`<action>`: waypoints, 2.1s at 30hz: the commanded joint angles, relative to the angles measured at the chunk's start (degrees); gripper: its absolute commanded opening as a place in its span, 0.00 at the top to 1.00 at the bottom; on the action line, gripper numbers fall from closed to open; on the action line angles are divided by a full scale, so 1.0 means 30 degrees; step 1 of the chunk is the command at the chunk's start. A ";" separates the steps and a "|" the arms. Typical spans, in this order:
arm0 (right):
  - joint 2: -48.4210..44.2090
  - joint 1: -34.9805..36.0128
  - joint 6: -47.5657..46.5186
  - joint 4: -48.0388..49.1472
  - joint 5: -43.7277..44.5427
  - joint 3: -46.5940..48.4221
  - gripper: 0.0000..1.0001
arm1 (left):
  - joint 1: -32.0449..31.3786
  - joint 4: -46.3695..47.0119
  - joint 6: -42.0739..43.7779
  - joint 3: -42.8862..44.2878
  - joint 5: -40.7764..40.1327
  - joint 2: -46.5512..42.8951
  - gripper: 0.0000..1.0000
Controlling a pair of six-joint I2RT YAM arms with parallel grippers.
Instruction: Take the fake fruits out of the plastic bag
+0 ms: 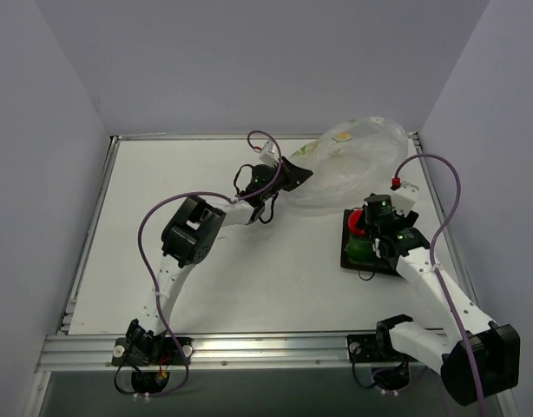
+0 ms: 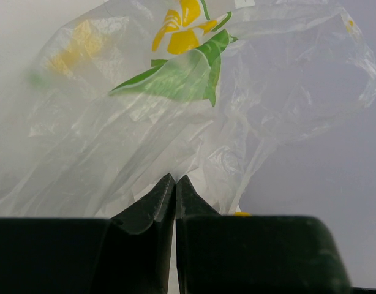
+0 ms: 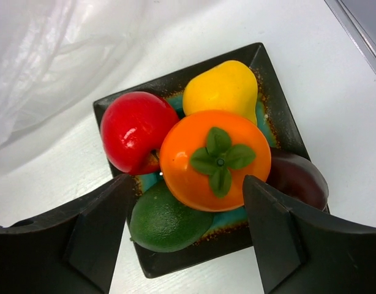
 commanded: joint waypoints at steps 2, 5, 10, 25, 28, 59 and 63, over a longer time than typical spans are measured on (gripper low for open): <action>-0.1498 0.0266 0.0067 -0.0323 -0.0310 0.1452 0.30 | -0.0094 0.0634 0.0213 0.1041 -0.0001 -0.0870 0.97; -0.2406 0.0384 0.0008 -0.0293 -0.0253 0.2096 0.26 | -0.0123 0.0459 0.0242 0.1099 0.0260 -0.0988 0.94; -0.3522 0.0442 -0.0284 0.0437 0.0098 0.3035 0.07 | -0.0006 -0.0332 0.0359 0.1744 0.0994 -0.1573 0.65; -0.4548 0.0559 -0.1954 0.3924 -0.1102 0.3066 0.00 | 0.0024 -0.5488 0.1064 0.4294 0.2197 -0.4415 0.06; -0.4607 0.0560 -0.2189 0.4510 -0.1307 0.2891 0.00 | 0.0111 -0.5227 -0.1098 0.3738 0.2634 -0.4329 0.06; -0.7300 0.0560 -0.2072 0.6591 -0.4589 0.1073 0.04 | -0.4868 -2.3541 1.6327 0.4476 -1.2629 -1.4333 0.06; -0.8764 0.0560 -0.1867 0.6503 -0.5057 0.1103 0.07 | -0.5426 -2.3152 1.6474 0.1778 -1.4414 -1.7330 0.06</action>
